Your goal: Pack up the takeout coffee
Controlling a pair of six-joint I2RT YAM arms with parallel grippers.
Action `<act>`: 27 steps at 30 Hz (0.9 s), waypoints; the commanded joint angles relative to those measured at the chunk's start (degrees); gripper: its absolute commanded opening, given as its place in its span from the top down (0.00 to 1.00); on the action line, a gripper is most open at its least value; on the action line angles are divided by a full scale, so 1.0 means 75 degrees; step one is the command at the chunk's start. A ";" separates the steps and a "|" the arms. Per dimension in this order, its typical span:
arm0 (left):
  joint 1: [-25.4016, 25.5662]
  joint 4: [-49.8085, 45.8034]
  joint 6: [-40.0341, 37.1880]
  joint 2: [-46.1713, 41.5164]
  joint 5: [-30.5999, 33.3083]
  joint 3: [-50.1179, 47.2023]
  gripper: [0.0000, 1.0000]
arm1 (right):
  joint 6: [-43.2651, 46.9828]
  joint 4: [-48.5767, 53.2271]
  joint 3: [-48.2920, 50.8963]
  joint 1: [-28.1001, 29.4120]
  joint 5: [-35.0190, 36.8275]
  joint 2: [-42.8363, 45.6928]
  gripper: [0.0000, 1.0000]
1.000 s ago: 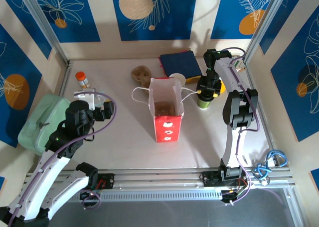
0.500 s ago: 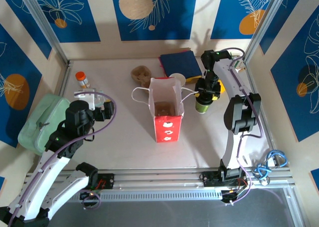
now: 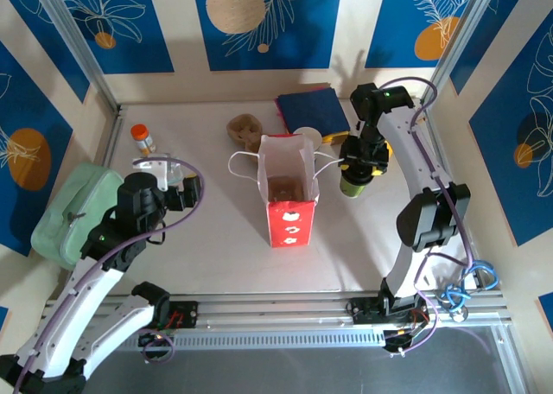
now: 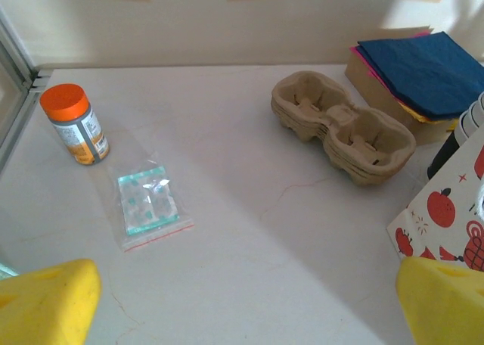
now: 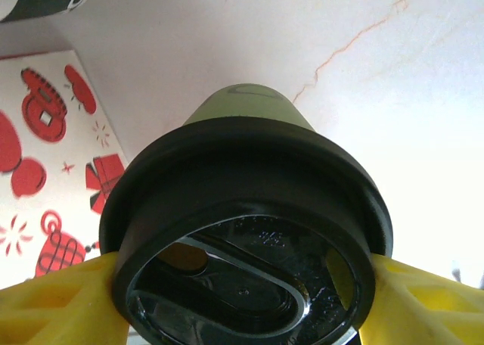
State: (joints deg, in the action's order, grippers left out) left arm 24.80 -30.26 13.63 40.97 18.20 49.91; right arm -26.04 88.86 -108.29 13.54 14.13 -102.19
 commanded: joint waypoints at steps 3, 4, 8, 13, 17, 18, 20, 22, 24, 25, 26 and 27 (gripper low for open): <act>-0.0066 -0.0043 0.0128 0.0009 -0.0246 0.0095 0.00 | -0.0300 0.0801 -0.0396 0.0330 0.0261 0.0533 0.32; -0.0065 -0.0032 0.0128 0.0020 -0.0275 0.0095 0.00 | -0.0335 0.0883 -0.0451 0.0392 0.0374 0.0584 0.32; -0.0060 -0.0031 0.0125 0.0077 -0.0318 0.0096 0.00 | -0.0469 0.1207 -0.0824 0.0686 0.0775 0.0738 0.32; -0.0060 -0.0067 0.0144 0.0104 -0.0366 0.0084 0.01 | -0.0579 0.1613 -0.1639 0.0956 0.1051 0.0715 0.33; -0.0060 -0.0078 0.0192 0.0104 -0.0373 0.0031 0.01 | -0.0530 0.1687 -0.2254 0.1054 0.1097 0.0645 0.33; -0.0054 -0.0078 0.0205 0.0104 -0.0370 0.0025 0.01 | -0.0504 0.1687 -0.2419 0.1077 0.1087 0.0619 0.33; -0.0060 -0.0079 0.0232 0.0105 -0.0404 0.0025 0.01 | -0.0467 0.1687 -0.2722 0.1101 0.1080 0.0561 0.33; -0.0060 -0.0078 0.0242 0.0114 -0.0444 0.0025 0.01 | -0.0434 0.1687 -0.3024 0.1123 0.1022 0.0484 0.34; -0.0063 -0.0068 0.0264 0.0115 -0.0491 0.0013 0.02 | -0.0410 0.1687 -0.3345 0.1142 0.0929 0.0410 0.34; -0.0060 -0.0058 0.0264 0.0115 -0.0501 -0.0009 0.02 | -0.0368 0.1687 -0.3523 0.1158 0.0799 0.0362 0.34; -0.0060 -0.0044 0.0272 0.0115 -0.0510 -0.0028 0.02 | -0.0361 0.1691 -0.3702 0.1207 0.0750 0.0306 0.34; -0.0069 -0.0035 0.0290 0.0122 -0.0516 -0.0054 0.02 | -0.0351 0.1693 -0.3838 0.1268 0.0760 0.0284 0.35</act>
State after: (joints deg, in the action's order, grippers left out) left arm 24.75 -30.87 14.83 41.87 15.42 49.91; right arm -28.97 92.82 -134.13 22.00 21.04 -98.89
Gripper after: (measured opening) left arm 0.983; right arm 0.657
